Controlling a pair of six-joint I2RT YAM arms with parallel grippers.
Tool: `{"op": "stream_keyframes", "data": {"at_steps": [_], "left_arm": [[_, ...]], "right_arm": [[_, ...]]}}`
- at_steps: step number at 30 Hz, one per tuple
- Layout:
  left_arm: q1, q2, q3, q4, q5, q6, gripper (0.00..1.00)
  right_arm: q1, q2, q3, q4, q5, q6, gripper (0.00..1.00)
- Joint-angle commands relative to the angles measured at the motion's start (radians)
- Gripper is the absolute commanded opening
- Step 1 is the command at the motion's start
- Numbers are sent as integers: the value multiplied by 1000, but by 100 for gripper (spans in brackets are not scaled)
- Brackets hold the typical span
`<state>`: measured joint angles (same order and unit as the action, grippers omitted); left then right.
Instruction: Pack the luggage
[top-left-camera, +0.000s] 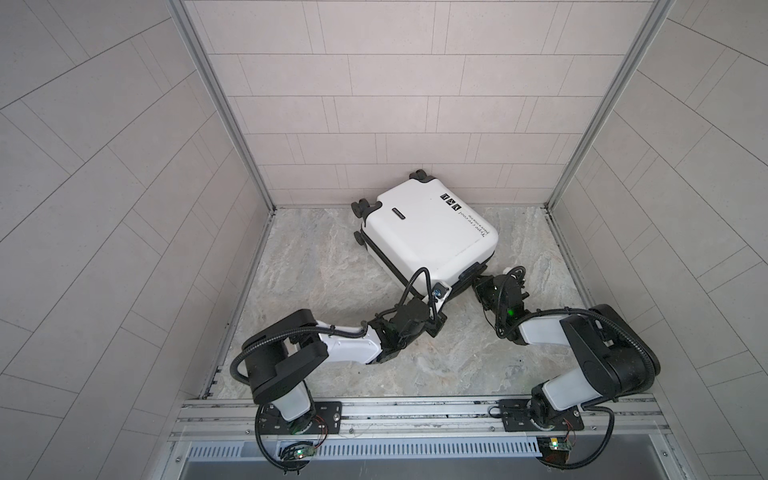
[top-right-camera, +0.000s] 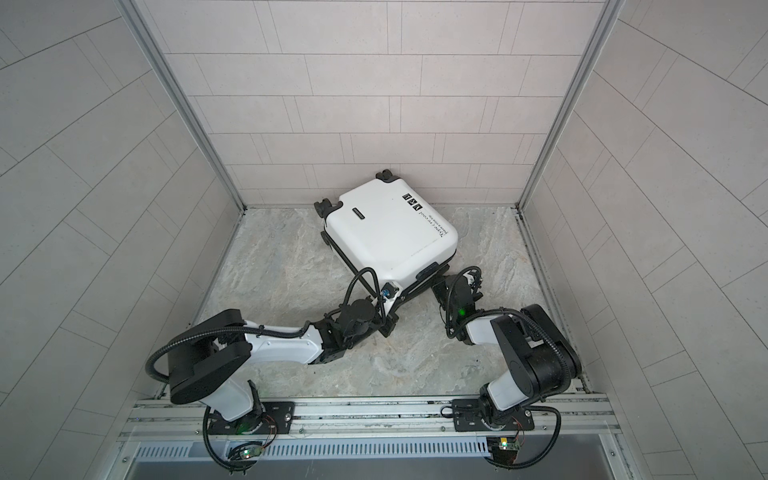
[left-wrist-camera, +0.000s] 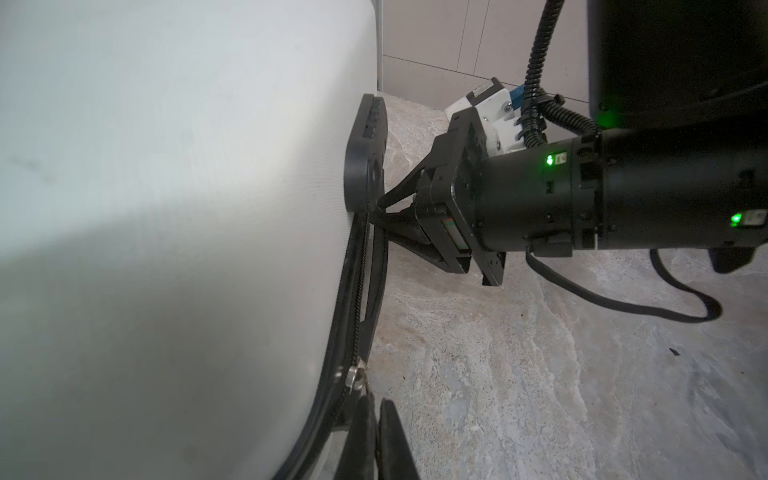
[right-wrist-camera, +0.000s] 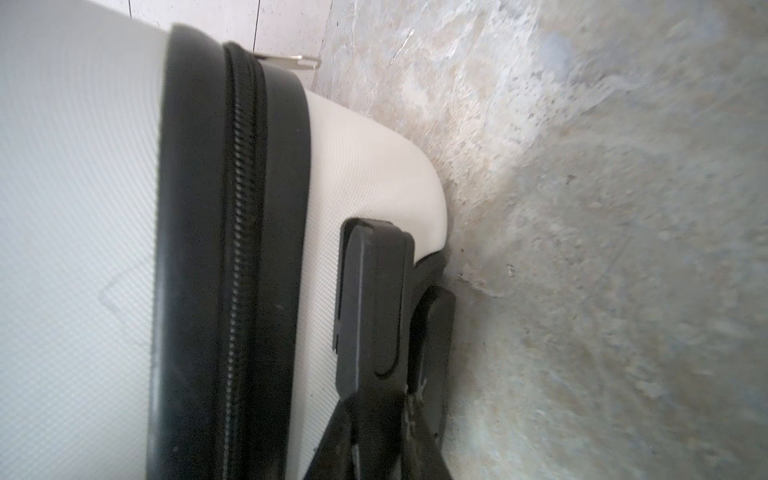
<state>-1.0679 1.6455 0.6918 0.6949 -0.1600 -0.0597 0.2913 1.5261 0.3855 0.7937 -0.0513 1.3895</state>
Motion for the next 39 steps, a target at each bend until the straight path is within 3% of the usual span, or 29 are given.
{"op": "stream_keyframes", "data": {"at_steps": [1, 17, 39], "left_arm": [[-65, 38, 43, 62, 125, -7, 0], [-97, 136, 108, 116, 43, 37, 0], [-97, 249, 231, 99, 44, 78, 0]], "right_arm": [[77, 39, -26, -25, -179, 19, 0], [91, 59, -42, 21, -177, 38, 0], [103, 85, -58, 65, -179, 54, 0]]}}
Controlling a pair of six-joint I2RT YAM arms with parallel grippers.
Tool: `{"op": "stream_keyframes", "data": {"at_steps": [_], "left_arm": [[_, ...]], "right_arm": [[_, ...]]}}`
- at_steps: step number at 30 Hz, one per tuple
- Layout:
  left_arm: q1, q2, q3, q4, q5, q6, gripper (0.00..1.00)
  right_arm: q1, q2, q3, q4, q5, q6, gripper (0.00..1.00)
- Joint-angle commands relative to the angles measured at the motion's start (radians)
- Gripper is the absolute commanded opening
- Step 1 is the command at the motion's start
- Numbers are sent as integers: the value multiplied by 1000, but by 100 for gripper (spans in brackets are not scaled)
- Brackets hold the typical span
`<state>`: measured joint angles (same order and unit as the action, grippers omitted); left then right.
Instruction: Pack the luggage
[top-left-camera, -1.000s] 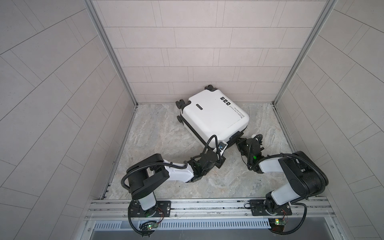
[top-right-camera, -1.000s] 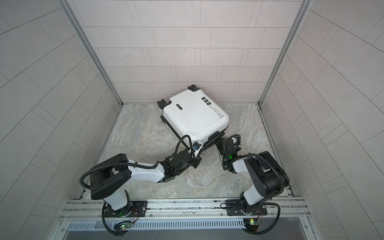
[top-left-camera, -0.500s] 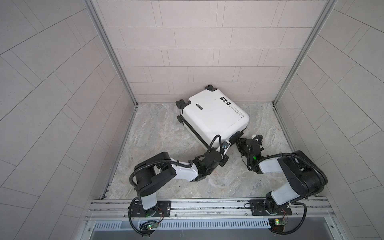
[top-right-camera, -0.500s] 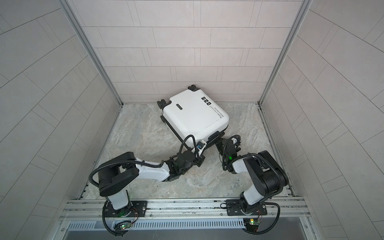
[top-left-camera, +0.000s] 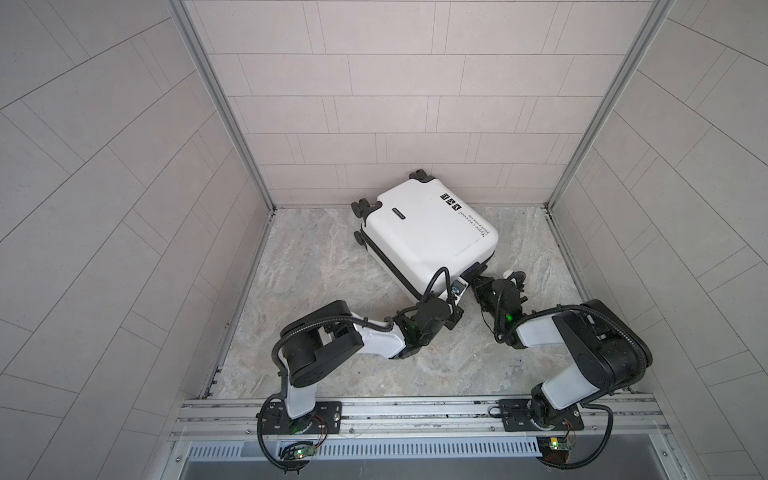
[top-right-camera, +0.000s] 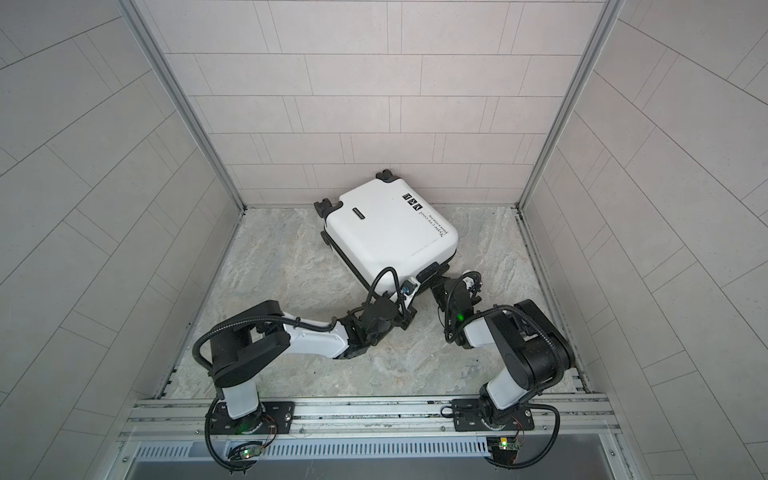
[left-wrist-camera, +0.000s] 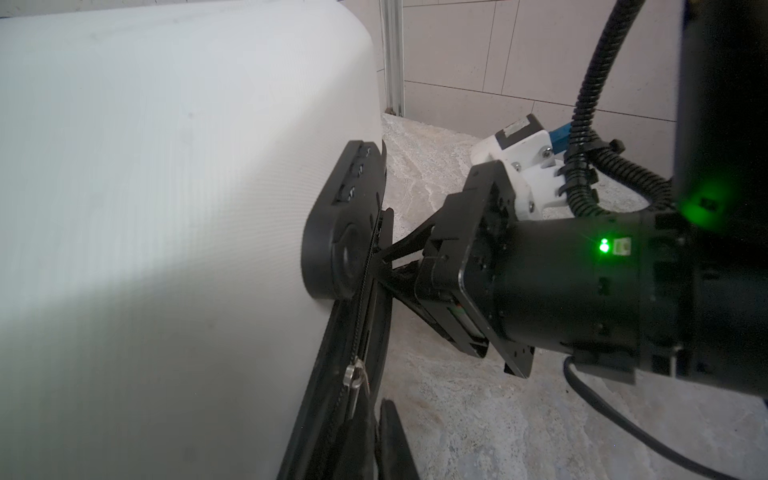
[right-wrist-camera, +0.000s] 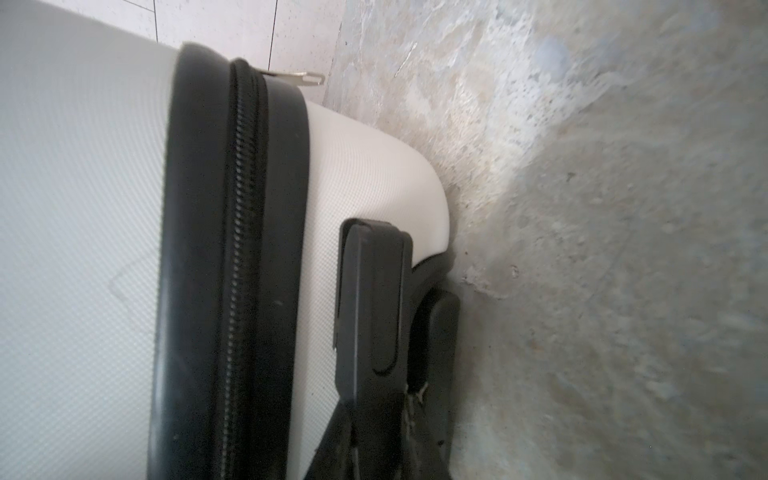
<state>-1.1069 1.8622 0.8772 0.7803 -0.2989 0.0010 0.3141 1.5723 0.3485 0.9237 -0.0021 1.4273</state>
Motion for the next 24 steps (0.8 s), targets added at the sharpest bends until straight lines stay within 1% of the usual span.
{"op": "stream_keyframes", "data": {"at_steps": [1, 14, 24], "left_arm": [[-58, 39, 51, 13, 180, 19, 0], [-49, 108, 118, 20, 173, 30, 0], [-44, 129, 141, 27, 158, 40, 0]], "right_arm": [[80, 37, -22, -64, -229, 16, 0], [80, 23, -34, -62, -233, 18, 0], [80, 25, -34, -62, -236, 16, 0]]}}
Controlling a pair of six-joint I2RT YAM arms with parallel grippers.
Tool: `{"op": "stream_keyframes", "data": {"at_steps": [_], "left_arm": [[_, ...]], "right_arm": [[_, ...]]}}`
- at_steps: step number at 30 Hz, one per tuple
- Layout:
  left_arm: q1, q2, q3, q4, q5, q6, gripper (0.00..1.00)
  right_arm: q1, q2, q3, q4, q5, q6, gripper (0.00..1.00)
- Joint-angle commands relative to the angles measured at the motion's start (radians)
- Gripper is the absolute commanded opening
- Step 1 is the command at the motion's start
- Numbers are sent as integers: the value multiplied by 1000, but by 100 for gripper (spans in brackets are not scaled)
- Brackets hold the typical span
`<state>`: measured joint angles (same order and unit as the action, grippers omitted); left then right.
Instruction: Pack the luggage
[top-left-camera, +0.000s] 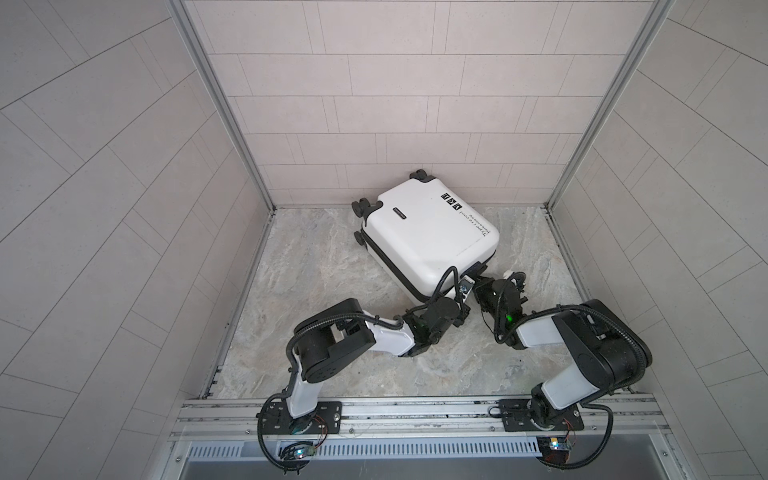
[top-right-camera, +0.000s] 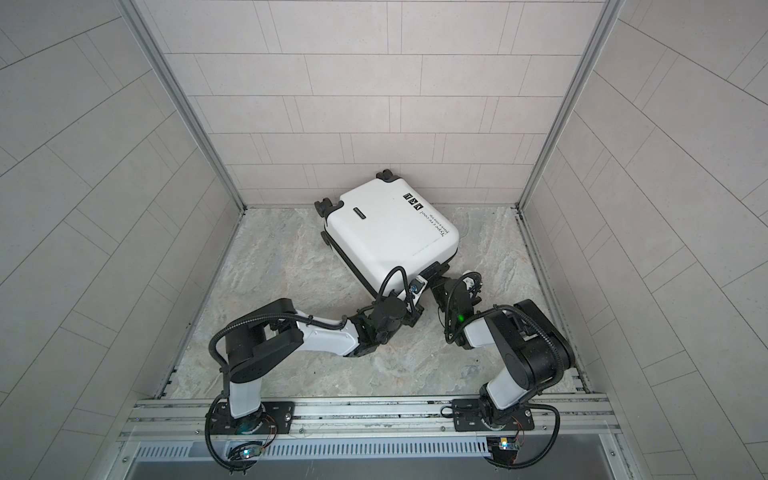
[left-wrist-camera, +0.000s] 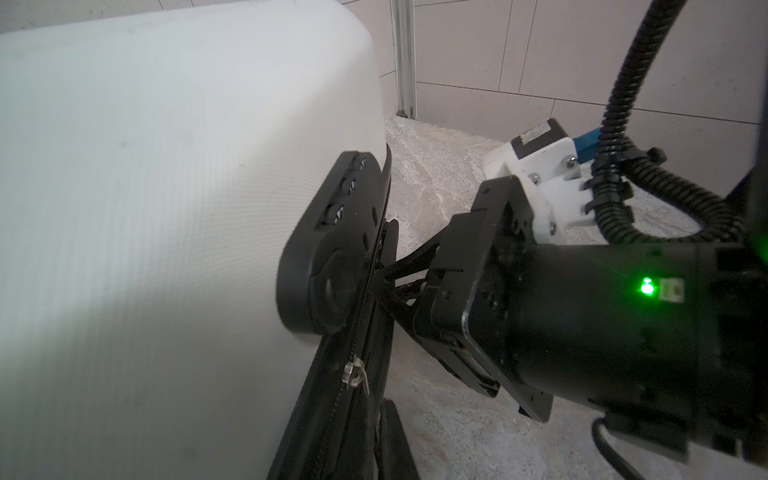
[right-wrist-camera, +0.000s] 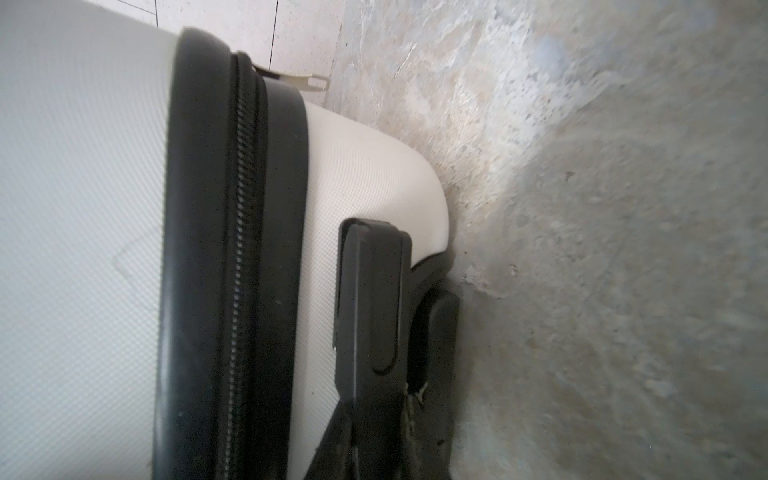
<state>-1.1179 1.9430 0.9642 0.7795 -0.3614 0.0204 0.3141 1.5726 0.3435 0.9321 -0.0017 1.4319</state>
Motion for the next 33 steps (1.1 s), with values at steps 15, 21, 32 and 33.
{"op": "stream_keyframes", "data": {"at_steps": [15, 21, 32, 33], "left_arm": [[-25, 31, 31, 52, 213, 29, 0], [-25, 27, 24, 66, 213, 33, 0], [-23, 4, -11, 93, 204, 31, 0], [-22, 4, -16, 96, 202, 30, 0]], "right_arm": [[131, 1, -23, -90, -216, 23, 0], [208, -32, -8, -113, -179, 38, 0], [253, -109, -34, -155, -123, 53, 0], [252, -113, -34, -159, -123, 49, 0]]}}
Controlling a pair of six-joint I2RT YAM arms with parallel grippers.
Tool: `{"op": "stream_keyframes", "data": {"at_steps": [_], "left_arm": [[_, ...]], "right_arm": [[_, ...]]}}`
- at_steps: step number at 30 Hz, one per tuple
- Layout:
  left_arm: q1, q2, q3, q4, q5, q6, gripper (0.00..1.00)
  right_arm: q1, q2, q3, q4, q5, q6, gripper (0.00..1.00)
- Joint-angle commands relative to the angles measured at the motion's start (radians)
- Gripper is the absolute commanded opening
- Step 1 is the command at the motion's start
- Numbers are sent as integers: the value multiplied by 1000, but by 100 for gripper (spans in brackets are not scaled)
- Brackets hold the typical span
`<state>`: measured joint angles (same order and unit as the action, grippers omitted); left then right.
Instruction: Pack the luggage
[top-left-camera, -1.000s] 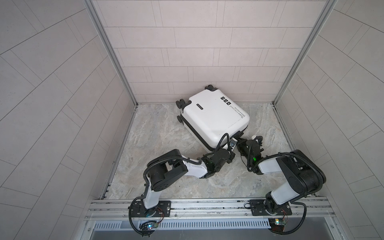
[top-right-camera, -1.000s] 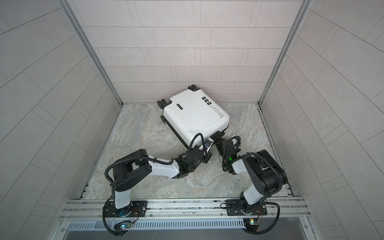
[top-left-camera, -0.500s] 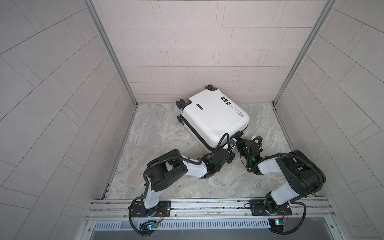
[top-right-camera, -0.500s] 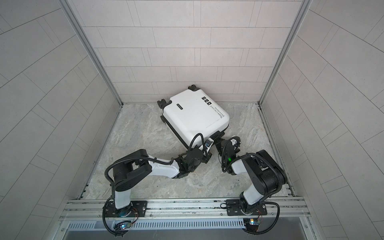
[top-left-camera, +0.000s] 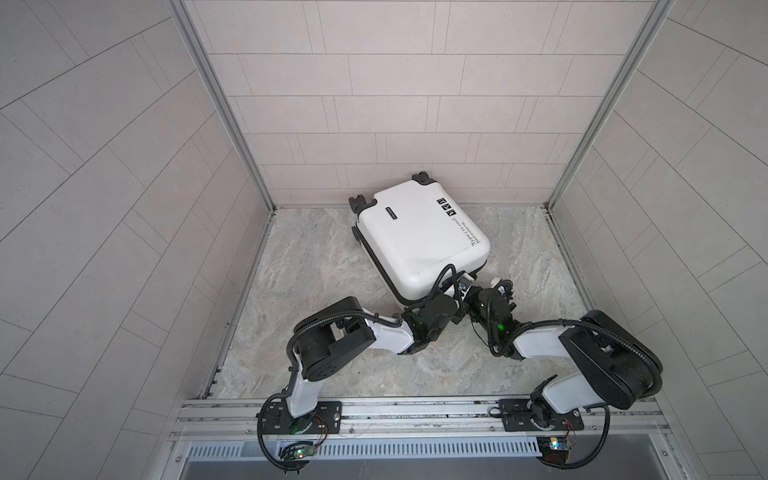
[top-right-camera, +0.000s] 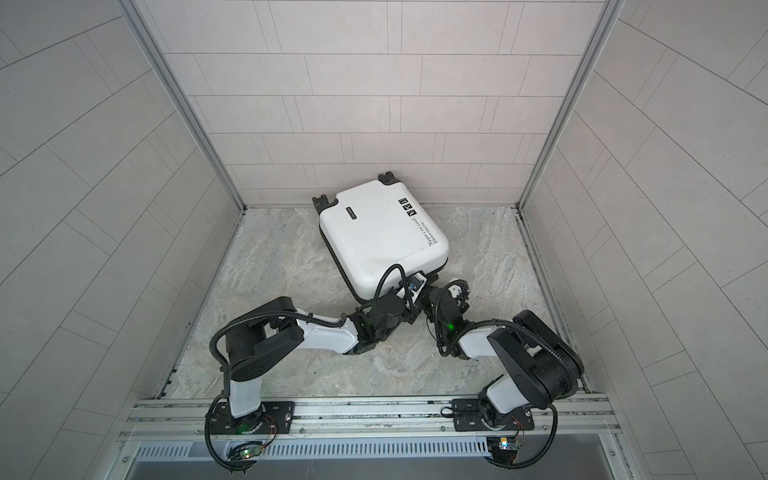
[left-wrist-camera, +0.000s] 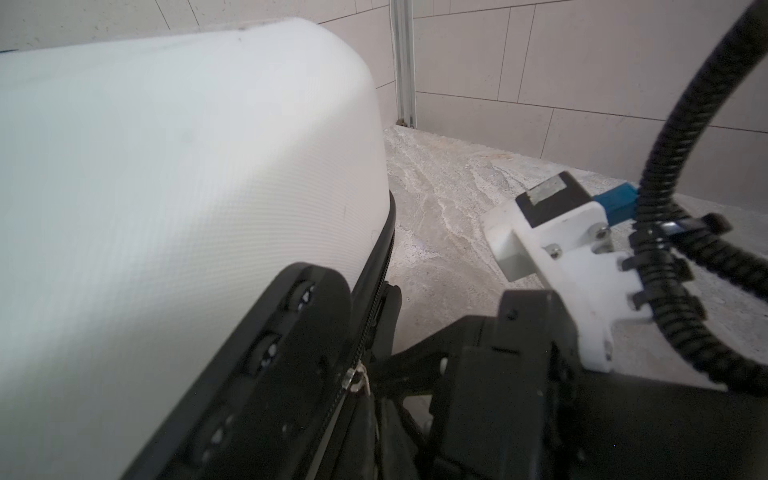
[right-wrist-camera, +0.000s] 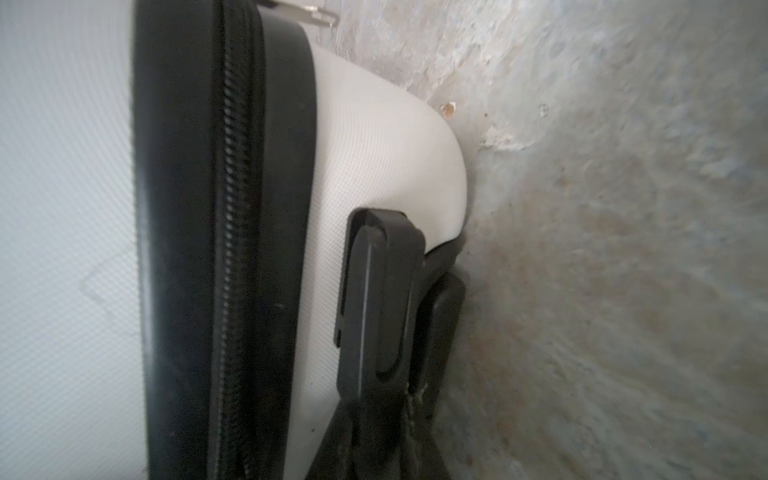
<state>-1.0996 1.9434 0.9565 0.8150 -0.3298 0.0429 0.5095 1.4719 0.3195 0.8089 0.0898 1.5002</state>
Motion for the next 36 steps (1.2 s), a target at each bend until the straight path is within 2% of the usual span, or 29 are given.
{"op": "stream_keyframes", "data": {"at_steps": [1, 9, 16, 18, 21, 24, 27, 32, 33, 34, 36], "left_arm": [[-42, 2, -12, 64, 170, 6, 0], [-37, -16, -44, 81, 153, -2, 0], [-35, -30, -65, 91, 139, -5, 0], [-34, -37, -75, 101, 134, -5, 4], [-34, -49, -88, 112, 122, -8, 17], [-37, -64, -100, 118, 114, -11, 39], [-39, -81, -111, 120, 106, -13, 54], [-48, -137, -124, 95, 96, -8, 72], [-51, -154, -125, 82, 92, -8, 95], [-52, -167, -128, 68, 92, -8, 100], [-60, -211, -132, 31, 89, -8, 100]], "right_arm": [[57, -18, -10, -39, -217, -24, 0], [46, -82, 4, -160, -214, -69, 0], [2, -197, 2, -329, -203, -139, 30], [-15, -249, 9, -412, -197, -171, 39], [-35, -319, 16, -512, -187, -213, 52], [-57, -392, 13, -594, -175, -246, 64], [-79, -446, 15, -657, -177, -287, 71], [-119, -509, 44, -778, -190, -366, 78], [-128, -526, 49, -798, -192, -384, 79], [-137, -539, 53, -816, -194, -402, 81], [-157, -570, 69, -858, -196, -448, 84]]}}
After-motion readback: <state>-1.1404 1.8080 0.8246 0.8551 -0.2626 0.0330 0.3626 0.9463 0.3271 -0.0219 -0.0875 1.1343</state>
